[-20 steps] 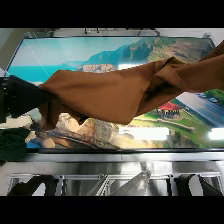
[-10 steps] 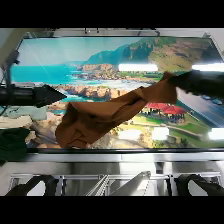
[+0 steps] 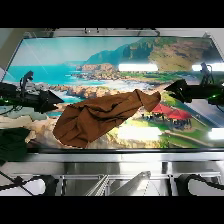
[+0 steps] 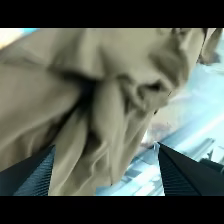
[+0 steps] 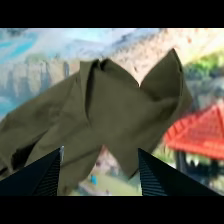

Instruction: Fold the shirts.

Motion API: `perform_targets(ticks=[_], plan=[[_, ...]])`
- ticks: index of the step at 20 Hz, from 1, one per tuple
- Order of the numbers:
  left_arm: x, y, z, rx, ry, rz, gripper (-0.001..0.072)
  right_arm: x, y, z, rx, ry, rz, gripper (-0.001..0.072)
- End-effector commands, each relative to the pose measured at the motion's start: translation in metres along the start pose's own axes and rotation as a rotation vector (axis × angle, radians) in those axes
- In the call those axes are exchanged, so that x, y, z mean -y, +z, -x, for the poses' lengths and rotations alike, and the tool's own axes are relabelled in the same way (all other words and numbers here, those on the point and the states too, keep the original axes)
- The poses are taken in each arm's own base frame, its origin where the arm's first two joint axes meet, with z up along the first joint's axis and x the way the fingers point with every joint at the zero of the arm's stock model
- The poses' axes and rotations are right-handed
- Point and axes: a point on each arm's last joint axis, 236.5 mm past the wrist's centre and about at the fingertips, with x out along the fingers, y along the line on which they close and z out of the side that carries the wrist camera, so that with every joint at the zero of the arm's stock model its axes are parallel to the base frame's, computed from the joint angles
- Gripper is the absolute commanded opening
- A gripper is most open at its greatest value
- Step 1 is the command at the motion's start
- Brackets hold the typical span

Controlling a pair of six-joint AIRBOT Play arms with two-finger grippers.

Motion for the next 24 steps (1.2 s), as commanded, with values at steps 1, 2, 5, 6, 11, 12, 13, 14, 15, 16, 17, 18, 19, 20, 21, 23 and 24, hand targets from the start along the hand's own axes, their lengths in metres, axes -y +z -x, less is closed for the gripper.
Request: perform_targets(ticks=[1, 2, 5, 6, 11, 12, 13, 14, 15, 16, 17, 18, 19, 20, 21, 23, 24], plan=[[-0.049, -0.030, 0.001, -0.002, 0.058, 0.130, 0.0701, -0.005, -0.059, -0.008, -0.151, 0.028, -0.015, 0.0518], [-0.062, -0.038, -0.001, 0.013, 0.070, 0.173, 0.0701, -0.008, -0.083, -0.021, -0.192, 0.031, -0.023, 0.0518], [-0.082, -0.050, -0.007, 0.047, 0.070, 0.265, 0.0701, -0.025, -0.138, -0.071, -0.240, 0.043, -0.054, 0.0518], [-0.086, -0.050, -0.008, 0.056, 0.079, 0.272, 0.0701, -0.031, -0.145, -0.087, -0.231, 0.036, -0.046, 0.0516], [-0.088, -0.035, 0.001, 0.095, 0.102, 0.244, 0.0701, -0.060, -0.151, -0.158, -0.153, 0.068, -0.131, 0.0457], [-0.088, -0.031, 0.003, 0.104, 0.107, 0.236, 0.0701, -0.067, -0.150, -0.168, -0.153, 0.095, -0.151, 0.0457], [-0.088, -0.027, 0.005, 0.113, 0.112, 0.230, 0.0700, -0.075, -0.149, -0.175, -0.147, 0.123, -0.161, 0.0456], [-0.088, -0.024, 0.007, 0.122, 0.117, 0.225, 0.0700, -0.083, -0.146, -0.183, -0.139, 0.149, -0.175, 0.0456], [-0.090, -0.021, 0.007, 0.132, 0.125, 0.224, 0.0700, -0.088, -0.144, -0.188, -0.135, 0.164, -0.180, 0.0454], [-0.093, -0.021, 0.006, 0.131, 0.127, 0.228, 0.0700, -0.091, -0.143, -0.192, -0.134, 0.172, -0.175, 0.0353], [-0.094, -0.023, 0.004, 0.119, 0.121, 0.237, 0.0700, -0.095, -0.142, -0.192, -0.134, 0.182, -0.149, 0.0074], [-0.097, -0.026, 0.000, 0.105, 0.114, 0.249, 0.0700, -0.100, -0.141, -0.188, -0.139, 0.203, -0.135, 0.0020], [-0.100, -0.028, -0.005, 0.089, 0.106, 0.263, 0.0700, -0.107, -0.140, -0.181, -0.150, 0.233, -0.107, 0.0020], [-0.102, -0.031, -0.010, 0.067, 0.096, 0.276, 0.0700, -0.113, -0.138, -0.173, -0.159, 0.255, -0.078, 0.0019], [-0.103, -0.035, -0.016, 0.044, 0.087, 0.287, 0.0700, -0.115, -0.133, -0.163, -0.159, 0.266, -0.056, 0.0019], [-0.105, -0.043, -0.028, -0.005, 0.074, 0.300, 0.0700, -0.103, -0.114, -0.144, -0.142, 0.243, -0.046, 0.0019], [-0.106, -0.046, -0.033, -0.028, 0.080, 0.295, 0.0700, -0.090, -0.105, -0.134, -0.140, 0.220, -0.049, 0.0019]])
